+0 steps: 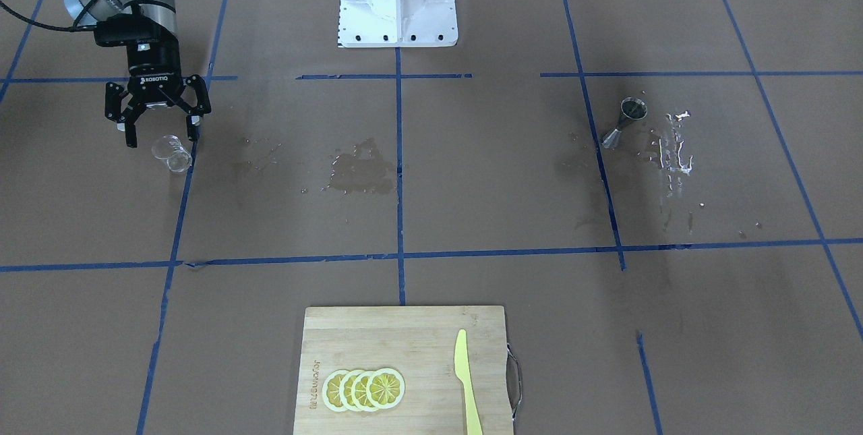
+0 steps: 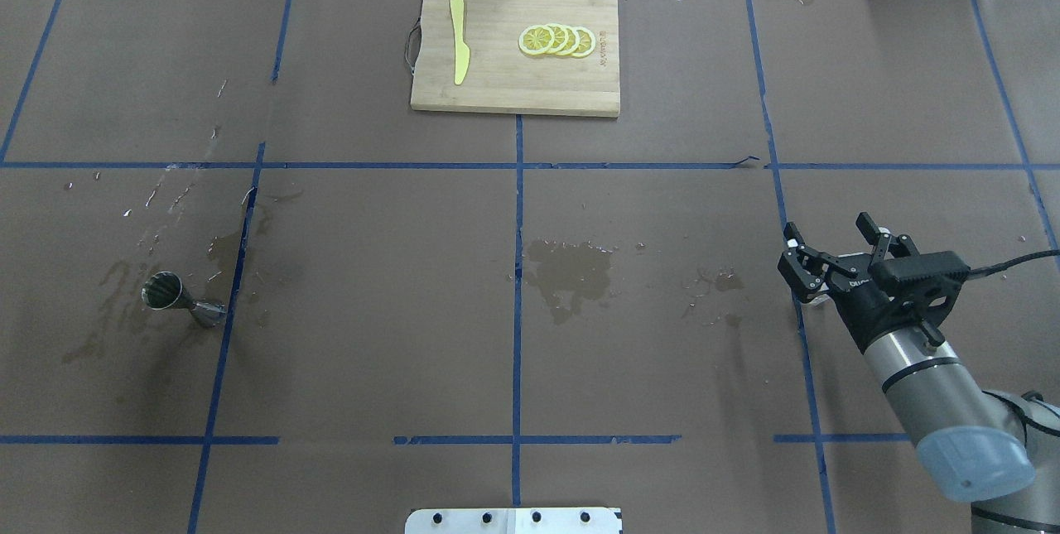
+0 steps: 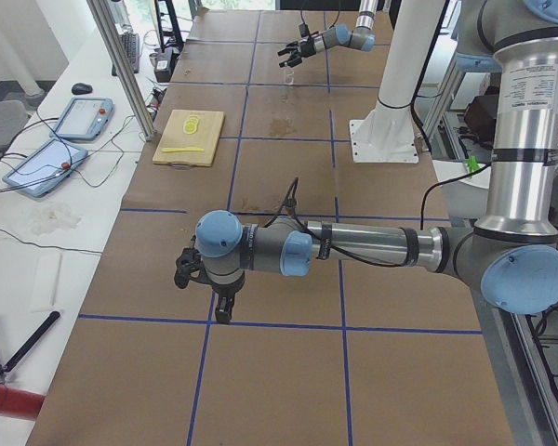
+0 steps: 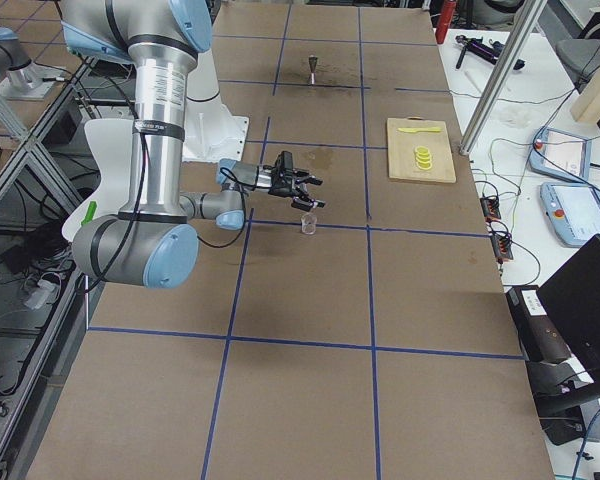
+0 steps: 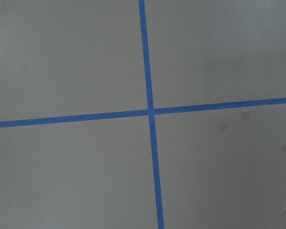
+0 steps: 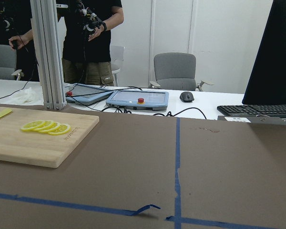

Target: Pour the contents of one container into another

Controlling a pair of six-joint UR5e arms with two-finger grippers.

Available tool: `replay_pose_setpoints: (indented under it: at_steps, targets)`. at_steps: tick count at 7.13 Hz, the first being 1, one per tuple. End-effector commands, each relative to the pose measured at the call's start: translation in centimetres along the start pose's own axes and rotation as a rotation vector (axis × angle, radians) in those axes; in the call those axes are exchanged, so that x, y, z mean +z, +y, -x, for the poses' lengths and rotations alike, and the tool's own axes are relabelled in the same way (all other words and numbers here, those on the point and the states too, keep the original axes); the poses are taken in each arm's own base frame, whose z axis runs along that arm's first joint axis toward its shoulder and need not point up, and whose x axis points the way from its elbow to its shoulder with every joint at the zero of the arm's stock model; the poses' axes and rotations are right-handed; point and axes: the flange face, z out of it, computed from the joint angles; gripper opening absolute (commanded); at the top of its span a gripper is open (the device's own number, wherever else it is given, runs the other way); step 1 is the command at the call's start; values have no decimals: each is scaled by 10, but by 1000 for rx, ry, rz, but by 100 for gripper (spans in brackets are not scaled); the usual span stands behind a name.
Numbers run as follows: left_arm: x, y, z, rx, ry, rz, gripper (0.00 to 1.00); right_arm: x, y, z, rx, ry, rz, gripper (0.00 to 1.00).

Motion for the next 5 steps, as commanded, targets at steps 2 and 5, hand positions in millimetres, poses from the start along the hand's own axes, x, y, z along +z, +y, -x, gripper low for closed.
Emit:
replay_pose_setpoints:
  at_steps: [2, 5]
  targets:
    - [1, 1, 1, -3, 1, 3, 100, 57, -67, -81, -59, -24, 256, 100]
    - [1, 0, 1, -2, 1, 2, 100, 75, -151, -218, -186, -36, 613, 100]
